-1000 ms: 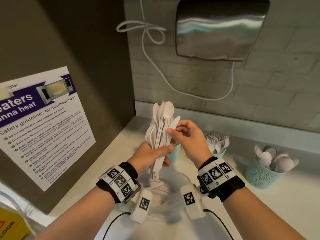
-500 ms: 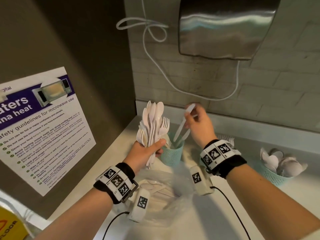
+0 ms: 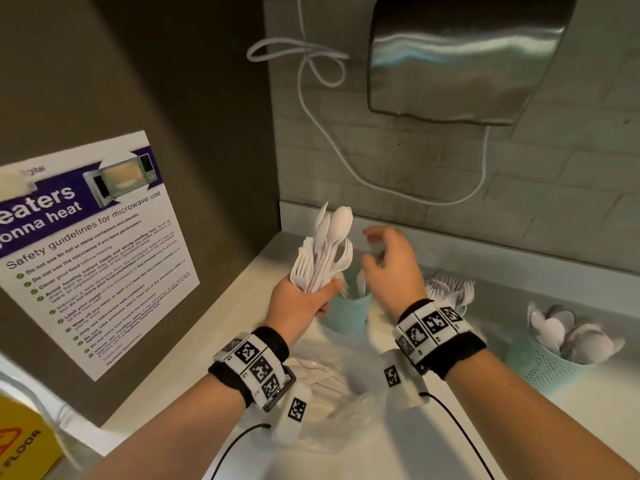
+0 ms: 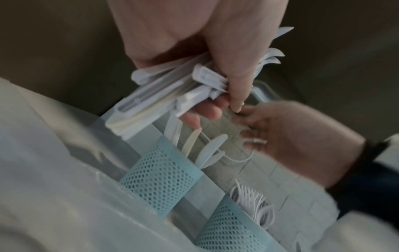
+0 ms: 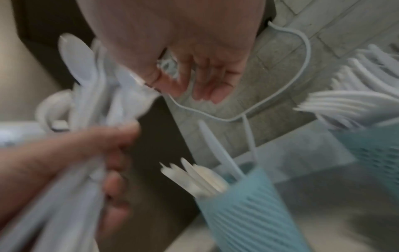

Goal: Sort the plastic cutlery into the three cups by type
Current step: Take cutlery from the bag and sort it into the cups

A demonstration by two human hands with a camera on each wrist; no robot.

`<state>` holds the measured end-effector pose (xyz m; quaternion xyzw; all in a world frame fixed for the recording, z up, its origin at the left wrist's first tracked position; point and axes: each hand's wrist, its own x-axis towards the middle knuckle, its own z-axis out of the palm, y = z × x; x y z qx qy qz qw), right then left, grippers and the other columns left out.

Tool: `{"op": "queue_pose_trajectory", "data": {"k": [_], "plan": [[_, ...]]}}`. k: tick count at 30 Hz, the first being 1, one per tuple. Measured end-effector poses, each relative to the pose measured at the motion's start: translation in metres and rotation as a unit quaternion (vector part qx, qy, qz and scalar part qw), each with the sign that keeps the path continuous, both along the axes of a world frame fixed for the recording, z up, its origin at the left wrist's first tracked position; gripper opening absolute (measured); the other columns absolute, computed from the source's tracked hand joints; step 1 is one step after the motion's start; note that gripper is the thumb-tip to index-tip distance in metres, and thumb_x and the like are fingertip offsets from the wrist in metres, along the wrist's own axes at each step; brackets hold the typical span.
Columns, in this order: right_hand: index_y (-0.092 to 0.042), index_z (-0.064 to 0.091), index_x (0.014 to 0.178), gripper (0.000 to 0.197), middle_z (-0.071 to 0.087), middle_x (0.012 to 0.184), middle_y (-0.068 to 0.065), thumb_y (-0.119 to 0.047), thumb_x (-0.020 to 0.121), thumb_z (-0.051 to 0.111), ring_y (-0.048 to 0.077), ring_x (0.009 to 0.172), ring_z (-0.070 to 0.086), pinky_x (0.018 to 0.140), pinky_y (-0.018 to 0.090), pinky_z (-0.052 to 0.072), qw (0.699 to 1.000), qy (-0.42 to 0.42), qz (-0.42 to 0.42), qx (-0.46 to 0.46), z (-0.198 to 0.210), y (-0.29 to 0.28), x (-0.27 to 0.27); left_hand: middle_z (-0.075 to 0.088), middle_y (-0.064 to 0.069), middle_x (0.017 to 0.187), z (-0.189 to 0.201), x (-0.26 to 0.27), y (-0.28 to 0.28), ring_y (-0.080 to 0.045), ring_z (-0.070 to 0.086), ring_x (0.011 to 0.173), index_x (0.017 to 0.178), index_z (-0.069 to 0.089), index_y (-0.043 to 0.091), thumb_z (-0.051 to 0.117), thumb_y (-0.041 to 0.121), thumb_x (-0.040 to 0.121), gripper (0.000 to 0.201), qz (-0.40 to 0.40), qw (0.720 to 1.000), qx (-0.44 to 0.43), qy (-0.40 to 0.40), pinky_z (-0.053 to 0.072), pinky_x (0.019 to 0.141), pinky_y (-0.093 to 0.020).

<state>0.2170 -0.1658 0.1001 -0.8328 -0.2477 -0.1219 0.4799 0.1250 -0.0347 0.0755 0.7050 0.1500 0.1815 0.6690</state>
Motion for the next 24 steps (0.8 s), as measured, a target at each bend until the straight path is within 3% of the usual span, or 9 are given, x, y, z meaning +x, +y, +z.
{"op": "queue_pose_trajectory", "data": {"k": [2,4,7,10,13,16,19,24], "plan": [[-0.02,0.056,0.111,0.035,0.051,0.108,-0.005,-0.009,0.079,0.046,0.017,0.095,0.051,0.087,0.034,0.047,0.992,-0.07,0.019,0.101,0.024,0.0,-0.01,0.068,-0.002,0.075,-0.004,0.001,0.002,-0.014,0.063,0.065,0.093,0.068,0.013,0.079,0.023,0.075,0.024,0.012,1.0,0.024,-0.001,0.056,0.059,-0.023],[-0.02,0.059,0.111,0.032,0.05,0.106,-0.01,-0.011,0.082,0.048,0.014,0.104,0.047,0.092,0.029,0.041,0.981,-0.146,0.074,0.104,0.05,-0.002,-0.02,0.07,0.001,0.085,-0.008,0.002,0.004,-0.011,0.065,0.076,0.098,0.067,0.018,0.08,0.026,0.074,0.029,0.014,0.998,0.065,0.006,0.051,0.062,-0.018],[-0.028,0.065,0.11,0.03,0.061,0.111,-0.013,-0.03,0.083,0.053,0.011,0.11,0.047,0.097,0.028,0.034,0.959,-0.196,0.194,-0.06,0.076,-0.003,-0.026,0.07,0.012,0.087,-0.01,0.001,0.002,-0.003,0.065,0.084,0.09,0.064,0.032,0.081,0.027,0.073,0.025,-0.01,0.995,0.098,0.006,0.046,0.068,-0.01],[-0.039,0.066,0.107,0.031,0.063,0.105,-0.015,-0.044,0.08,0.051,0.011,0.105,0.05,0.098,0.033,0.029,0.923,-0.202,0.216,-0.245,0.078,-0.004,-0.025,0.069,0.014,0.081,-0.008,-0.002,0.0,0.004,0.063,0.076,0.083,0.061,0.034,0.081,0.018,0.072,0.028,-0.016,0.996,0.089,-0.013,0.045,0.066,-0.006],[-0.044,0.068,0.099,0.019,0.058,0.095,-0.018,-0.044,0.084,0.057,0.009,0.098,0.044,0.099,0.036,0.025,0.909,-0.202,0.195,-0.307,0.073,-0.006,-0.027,0.065,0.017,0.078,-0.007,-0.007,-0.002,0.015,0.059,0.066,0.083,0.059,0.034,0.081,0.015,0.073,0.031,-0.042,0.993,0.109,-0.014,0.043,0.06,-0.002],[-0.045,0.069,0.094,0.014,0.058,0.092,-0.018,-0.044,0.084,0.06,0.009,0.098,0.043,0.096,0.037,0.023,0.9,-0.195,0.188,-0.341,0.072,-0.003,-0.03,0.064,0.018,0.08,-0.009,-0.01,-0.003,0.013,0.06,0.067,0.087,0.059,0.032,0.082,0.017,0.071,0.032,-0.063,0.991,0.119,-0.002,0.044,0.061,-0.002],[-0.043,0.069,0.089,0.01,0.062,0.093,-0.018,-0.04,0.086,0.061,0.009,0.104,0.046,0.091,0.035,0.016,0.919,-0.156,0.167,-0.322,0.072,0.001,-0.03,0.066,0.012,0.083,-0.01,-0.011,-0.004,0.007,0.061,0.067,0.096,0.061,0.023,0.082,0.012,0.071,0.034,-0.079,0.994,0.077,0.0,0.049,0.062,-0.008],[-0.042,0.057,0.082,0.016,0.053,0.086,-0.022,-0.03,0.092,0.055,0.01,0.111,0.05,0.099,0.037,0.018,0.96,-0.107,0.138,-0.217,0.076,0.004,-0.028,0.066,0.005,0.08,-0.01,-0.01,-0.004,-0.007,0.059,0.066,0.094,0.063,0.018,0.081,0.013,0.073,0.028,-0.081,0.996,0.038,0.002,0.049,0.054,-0.018]]}}
